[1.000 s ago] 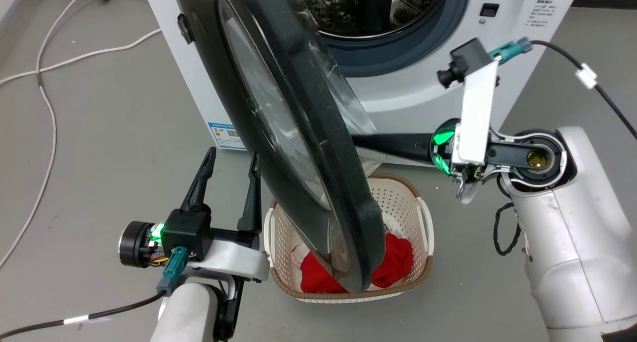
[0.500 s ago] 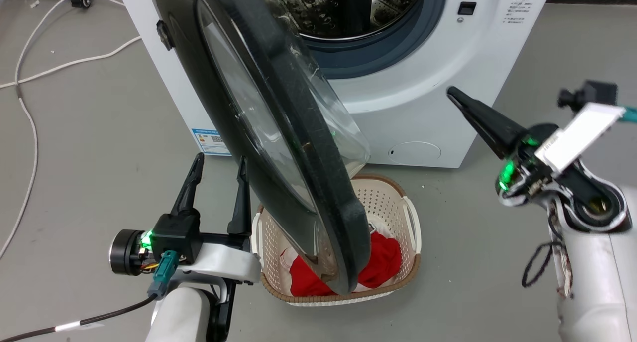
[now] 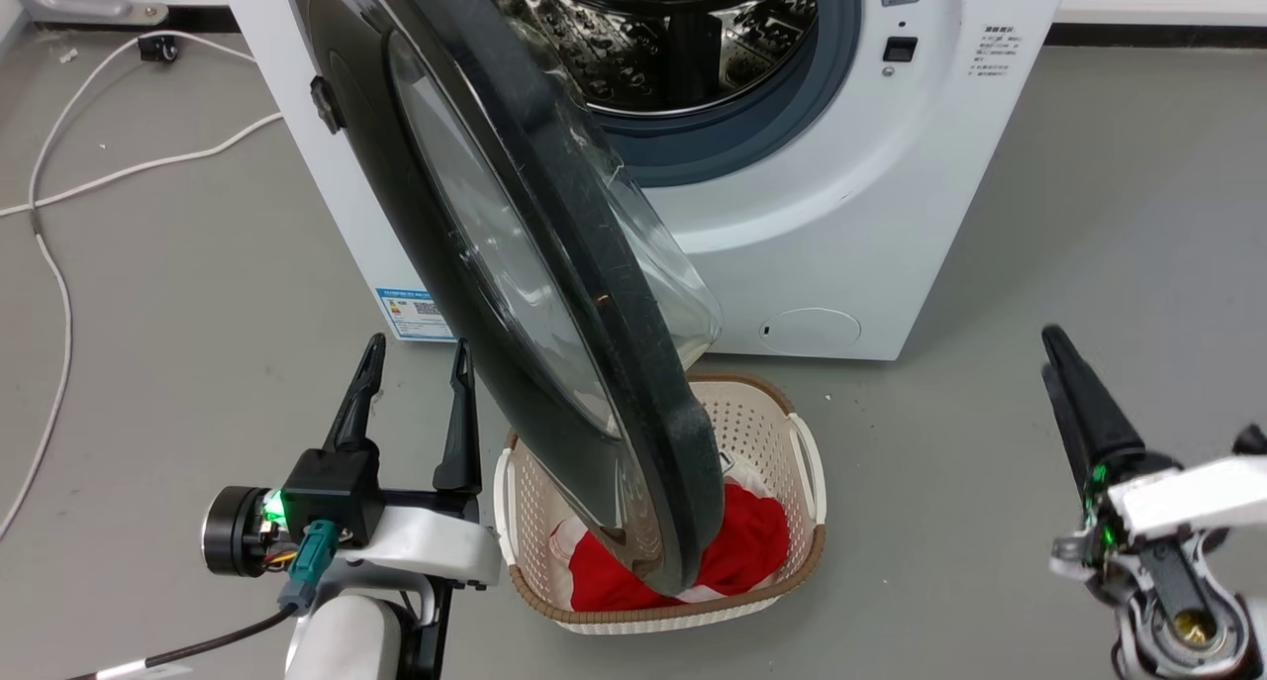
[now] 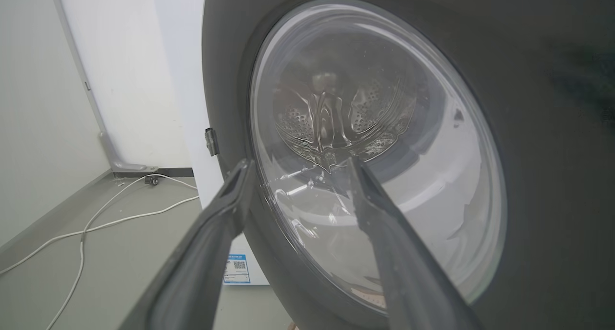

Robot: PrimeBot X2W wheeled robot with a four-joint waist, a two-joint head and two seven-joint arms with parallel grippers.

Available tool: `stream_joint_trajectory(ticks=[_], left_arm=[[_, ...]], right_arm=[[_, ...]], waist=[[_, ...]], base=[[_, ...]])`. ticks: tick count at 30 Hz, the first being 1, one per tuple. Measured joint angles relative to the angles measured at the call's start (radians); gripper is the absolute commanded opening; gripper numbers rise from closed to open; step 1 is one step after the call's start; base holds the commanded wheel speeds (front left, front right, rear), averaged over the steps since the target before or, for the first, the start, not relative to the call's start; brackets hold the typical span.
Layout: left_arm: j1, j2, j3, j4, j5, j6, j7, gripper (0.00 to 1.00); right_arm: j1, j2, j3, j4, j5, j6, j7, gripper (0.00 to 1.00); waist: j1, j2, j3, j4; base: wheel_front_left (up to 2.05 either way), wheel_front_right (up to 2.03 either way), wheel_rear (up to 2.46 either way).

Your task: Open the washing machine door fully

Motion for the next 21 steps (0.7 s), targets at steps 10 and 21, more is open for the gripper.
stream_joint_trajectory(ticks=[10,21], left_arm=[[0.015,0.000,0.014,0.004,0.004,-0.009,0.000,1.00],[0.022,0.000,0.020,0.006,0.008,-0.011,0.000,1.00]], right_arm=[[0.132,0.002,0.038,-0.005,-0.313,0.000,-0.378,1.00],[0.151,-0.001,-0.047,-0.169,-1.032,0.000,-0.533,1.00]], waist=[[0.0000,0.0000,-0.025,-0.007],[0.0000,0.0000,-0.039,-0.015]], base=[[0.00,0.00,0.00],[0.00,0.00,0.00]])
